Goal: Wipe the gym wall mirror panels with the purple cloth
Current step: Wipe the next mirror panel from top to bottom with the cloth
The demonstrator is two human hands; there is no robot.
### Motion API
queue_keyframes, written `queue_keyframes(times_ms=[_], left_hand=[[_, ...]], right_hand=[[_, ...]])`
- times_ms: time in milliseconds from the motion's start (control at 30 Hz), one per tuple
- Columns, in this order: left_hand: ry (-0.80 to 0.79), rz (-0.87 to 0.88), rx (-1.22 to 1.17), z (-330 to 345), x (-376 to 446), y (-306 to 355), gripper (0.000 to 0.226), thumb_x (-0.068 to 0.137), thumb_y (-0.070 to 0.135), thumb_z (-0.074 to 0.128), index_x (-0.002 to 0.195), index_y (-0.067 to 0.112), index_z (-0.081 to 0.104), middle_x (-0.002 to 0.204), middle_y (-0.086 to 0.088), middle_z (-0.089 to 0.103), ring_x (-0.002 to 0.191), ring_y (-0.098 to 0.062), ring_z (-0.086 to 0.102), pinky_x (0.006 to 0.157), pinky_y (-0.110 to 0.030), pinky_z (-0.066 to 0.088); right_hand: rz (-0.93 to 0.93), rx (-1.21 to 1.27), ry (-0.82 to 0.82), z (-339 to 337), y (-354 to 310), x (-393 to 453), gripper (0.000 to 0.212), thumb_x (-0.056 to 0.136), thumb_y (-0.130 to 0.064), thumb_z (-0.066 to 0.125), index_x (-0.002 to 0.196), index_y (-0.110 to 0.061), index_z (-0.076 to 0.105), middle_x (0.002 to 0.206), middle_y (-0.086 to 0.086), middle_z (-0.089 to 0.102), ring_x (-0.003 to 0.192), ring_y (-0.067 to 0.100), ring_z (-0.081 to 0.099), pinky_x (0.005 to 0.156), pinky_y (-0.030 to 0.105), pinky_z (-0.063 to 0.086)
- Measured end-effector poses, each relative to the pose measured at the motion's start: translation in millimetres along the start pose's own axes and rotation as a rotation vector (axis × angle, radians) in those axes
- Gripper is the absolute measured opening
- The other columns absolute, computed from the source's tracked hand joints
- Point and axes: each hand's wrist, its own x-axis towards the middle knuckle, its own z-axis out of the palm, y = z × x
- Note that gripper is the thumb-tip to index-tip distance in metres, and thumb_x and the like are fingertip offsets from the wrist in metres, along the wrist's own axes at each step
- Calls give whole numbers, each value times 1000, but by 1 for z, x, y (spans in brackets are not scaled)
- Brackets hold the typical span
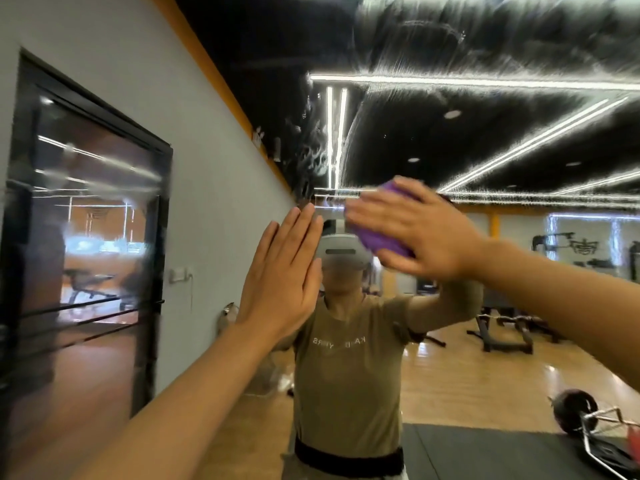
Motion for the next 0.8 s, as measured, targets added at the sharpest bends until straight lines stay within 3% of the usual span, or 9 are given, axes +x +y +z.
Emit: queue_keyframes(times_ms=[133,300,400,567,800], left_hand=[[-3,-30,-35,3,-9,6,61,104,32,29,160,11,19,169,-6,12,156,-19,6,126,-37,0],[4,-77,-26,6,-15,12,62,104,34,29,161,12,18,169,-5,11,156,-18,4,126,-39,1],[12,-109,-21,7,-15,18,63,104,37,28,161,13,16,169,-5,9,156,-18,2,126,-38,-2],[10,-154,-13,13,-19,28,64,104,40,26,162,18,11,169,-3,2,156,-20,-1,126,-39,-6],[3,-158,6,21,-23,41,63,105,38,28,162,23,7,170,-5,0,156,-23,-5,125,-40,-7]], right_hand=[[306,28,79,-22,38,25,65,101,-53,24,160,-26,26,165,-5,26,155,15,16,125,47,5],[404,0,189,-4,14,19,63,103,-50,26,159,-23,30,165,-4,28,155,16,17,125,49,7],[264,-18,131,10,-25,-14,62,102,-47,33,158,-20,32,164,-1,28,155,19,20,124,53,11],[60,-52,13,30,-88,-88,59,104,-48,32,157,-24,31,164,-3,28,155,19,18,126,47,4],[-128,-51,-119,27,-67,-96,61,105,-51,28,160,-26,24,166,-8,20,156,14,11,126,46,1]])
